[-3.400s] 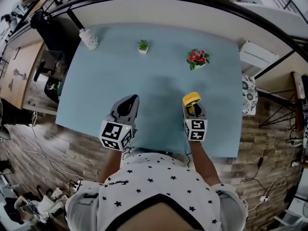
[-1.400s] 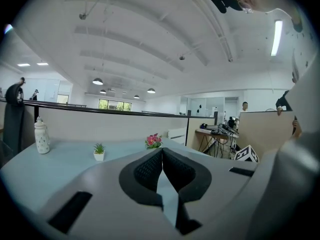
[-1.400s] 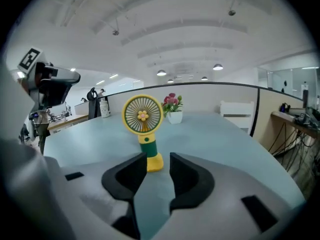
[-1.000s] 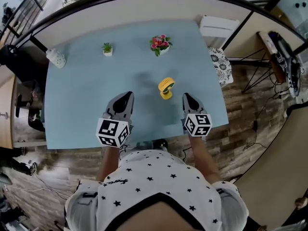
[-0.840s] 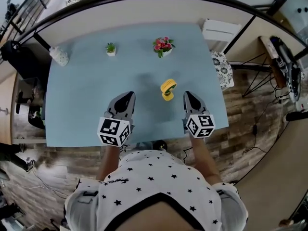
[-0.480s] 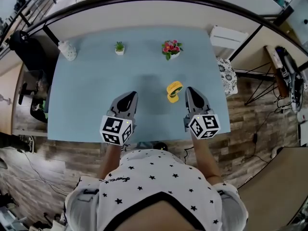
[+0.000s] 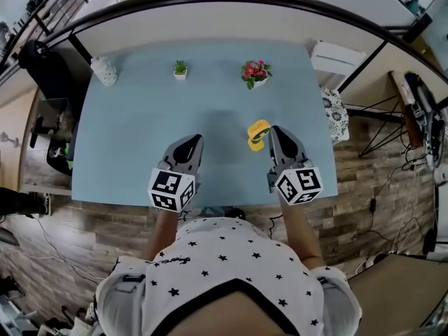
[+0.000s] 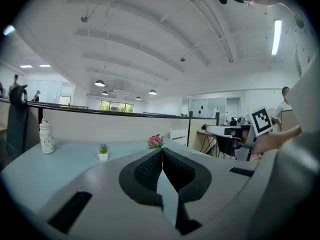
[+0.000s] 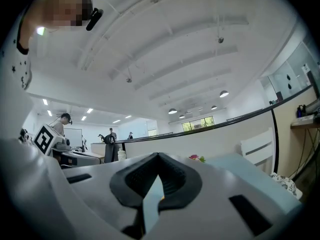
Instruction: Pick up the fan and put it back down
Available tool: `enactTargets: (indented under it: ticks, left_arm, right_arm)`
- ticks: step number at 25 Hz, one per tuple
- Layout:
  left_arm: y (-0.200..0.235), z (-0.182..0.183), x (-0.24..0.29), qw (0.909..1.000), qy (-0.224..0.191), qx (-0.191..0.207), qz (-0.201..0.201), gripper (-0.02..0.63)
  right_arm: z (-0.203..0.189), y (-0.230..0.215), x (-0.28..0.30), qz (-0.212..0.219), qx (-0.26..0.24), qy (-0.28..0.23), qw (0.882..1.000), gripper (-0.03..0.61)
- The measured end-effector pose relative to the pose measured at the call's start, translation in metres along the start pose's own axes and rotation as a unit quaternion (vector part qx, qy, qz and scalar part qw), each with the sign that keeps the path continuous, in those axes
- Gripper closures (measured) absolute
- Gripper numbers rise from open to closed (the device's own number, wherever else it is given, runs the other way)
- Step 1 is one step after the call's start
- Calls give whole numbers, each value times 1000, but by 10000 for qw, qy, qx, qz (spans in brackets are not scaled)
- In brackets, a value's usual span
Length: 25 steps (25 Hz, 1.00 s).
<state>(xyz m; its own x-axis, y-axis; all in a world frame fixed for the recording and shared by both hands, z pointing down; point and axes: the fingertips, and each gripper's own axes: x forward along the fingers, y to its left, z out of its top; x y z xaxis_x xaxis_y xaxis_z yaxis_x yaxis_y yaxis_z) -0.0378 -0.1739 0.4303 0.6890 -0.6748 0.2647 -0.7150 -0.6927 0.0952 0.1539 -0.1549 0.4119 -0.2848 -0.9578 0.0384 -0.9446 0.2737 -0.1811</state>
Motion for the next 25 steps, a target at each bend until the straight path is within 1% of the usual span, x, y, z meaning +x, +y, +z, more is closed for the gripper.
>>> enactTargets:
  ticks: [17, 25]
  left_arm:
    - [14, -2, -8, 9997, -2, -59, 241, 586]
    - [21, -1, -13, 9997, -13, -44, 243, 586]
  right_arm:
    - [5, 18, 16, 344, 21, -20, 9994, 580]
    - [4, 26, 20, 387, 20, -13, 9992, 580]
